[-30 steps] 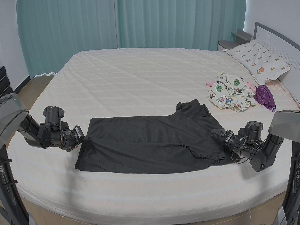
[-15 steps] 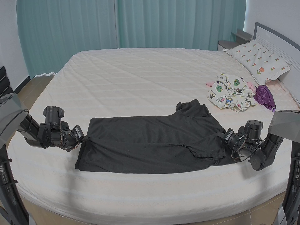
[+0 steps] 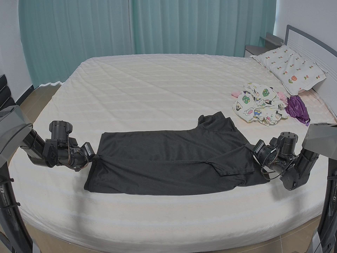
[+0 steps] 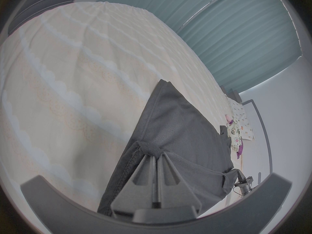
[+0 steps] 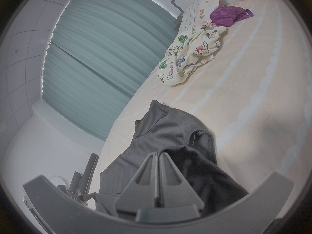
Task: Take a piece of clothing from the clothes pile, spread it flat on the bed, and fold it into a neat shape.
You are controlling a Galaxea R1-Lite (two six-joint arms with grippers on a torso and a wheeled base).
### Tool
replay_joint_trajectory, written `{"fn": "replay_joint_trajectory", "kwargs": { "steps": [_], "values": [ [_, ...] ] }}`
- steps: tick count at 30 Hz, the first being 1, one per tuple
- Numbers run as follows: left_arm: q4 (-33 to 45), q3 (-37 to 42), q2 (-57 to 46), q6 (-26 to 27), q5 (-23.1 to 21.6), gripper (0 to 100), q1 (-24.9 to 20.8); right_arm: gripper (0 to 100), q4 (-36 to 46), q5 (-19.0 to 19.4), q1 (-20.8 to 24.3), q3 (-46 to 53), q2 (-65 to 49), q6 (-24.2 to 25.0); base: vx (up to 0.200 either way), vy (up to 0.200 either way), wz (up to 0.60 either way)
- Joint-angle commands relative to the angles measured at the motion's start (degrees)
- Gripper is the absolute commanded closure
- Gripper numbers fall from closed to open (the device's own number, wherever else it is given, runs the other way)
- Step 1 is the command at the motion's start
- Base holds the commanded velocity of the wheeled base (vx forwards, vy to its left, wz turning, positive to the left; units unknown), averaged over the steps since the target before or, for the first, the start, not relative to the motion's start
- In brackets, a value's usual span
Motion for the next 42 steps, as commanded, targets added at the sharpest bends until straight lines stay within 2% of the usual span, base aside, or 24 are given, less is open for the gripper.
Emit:
{"fn": "replay_joint_trajectory", "kwargs": {
  "steps": [1,7,8,9,15,18,21,25,29,31,32,34,35,36,39,42],
  "values": [
    [-0.1,-0.09,0.49,-0.42,0.01,100,0.12,100,0.0,-0.01,0.02,-0.8,0.36,0.07,0.0,0.0,0.0],
    [-0.19,-0.62,0.67,-2.79,0.27,100,0.12,100,-0.09,-0.01,0.02,-1.15,0.36,0.16,0.0,0.0,0.0],
    [-0.19,-0.71,1.02,-2.88,0.27,100,0.12,0,-0.09,-0.01,0.11,-1.15,0.54,0.16,0.0,0.0,0.0],
    [-0.19,-0.8,1.19,-2.97,0.27,0,0.12,0,-0.09,-0.01,0.2,-0.97,0.71,0.07,0.0,0.0,0.0],
    [-0.1,-0.71,1.72,-2.88,0.36,0,0.21,0,-0.61,-0.09,-0.33,0.17,-1.22,0.25,0.0,0.0,0.0],
    [-0.01,-0.45,0.67,-3.06,0.19,0,2.14,0,-0.79,0.08,-2.26,3.07,-5.18,0.34,0.0,0.0,0.0],
    [0.07,0.43,-2.23,-3.23,-0.34,0,3.73,0,-0.26,-0.09,-2.35,6.67,-9.13,1.39,0.0,0.0,0.0],
    [-0.01,4.65,-6.89,-3.06,-0.78,0,4.52,0,-0.17,-0.27,-2.09,12.56,-14.14,3.15,0.0,0.0,0.0],
    [-0.54,12.39,-13.05,-3.67,-2.1,0,4.52,0,-0.7,-4.14,-0.59,19.16,-17.31,7.19,0.0,0.0,0.0],
    [-0.54,14.06,-14.36,-4.64,-2.89,0,4.25,0,-0.7,-5.19,0.02,20.21,-17.31,8.34,-0.2,0.0,0.0],
    [-0.54,16.78,-16.56,-7.27,-4.3,0,3.46,0,-0.88,-7.04,0.64,21.88,-17.22,10.53,-0.2,0.0,0.0],
    [-0.54,17.22,-17.0,-7.98,-4.47,0,3.2,0,-0.88,-7.48,0.81,22.14,-17.13,11.15,-0.2,0.0,0.0],
    [-0.63,19.24,-19.46,-12.9,-4.74,0,2.06,0,-0.79,-8.71,1.43,22.76,-16.78,14.58,-0.2,0.0,0.0],
    [-0.63,20.12,-20.25,-14.48,-4.56,0,1.53,0,-0.79,-8.88,1.6,22.85,-16.52,15.37,-0.2,0.0,0.0],
    [-1.6,23.02,-22.36,-17.29,-4.38,0,0.74,0,-0.79,-9.23,1.78,23.11,-16.16,16.07,-0.067,0.0,0.0],
    [-4.06,24.69,-21.92,-18.44,-3.24,0,-2.07,0,-0.79,-9.15,2.31,23.64,-15.99,16.25,0.0,0.0,0.0]
  ]
}}
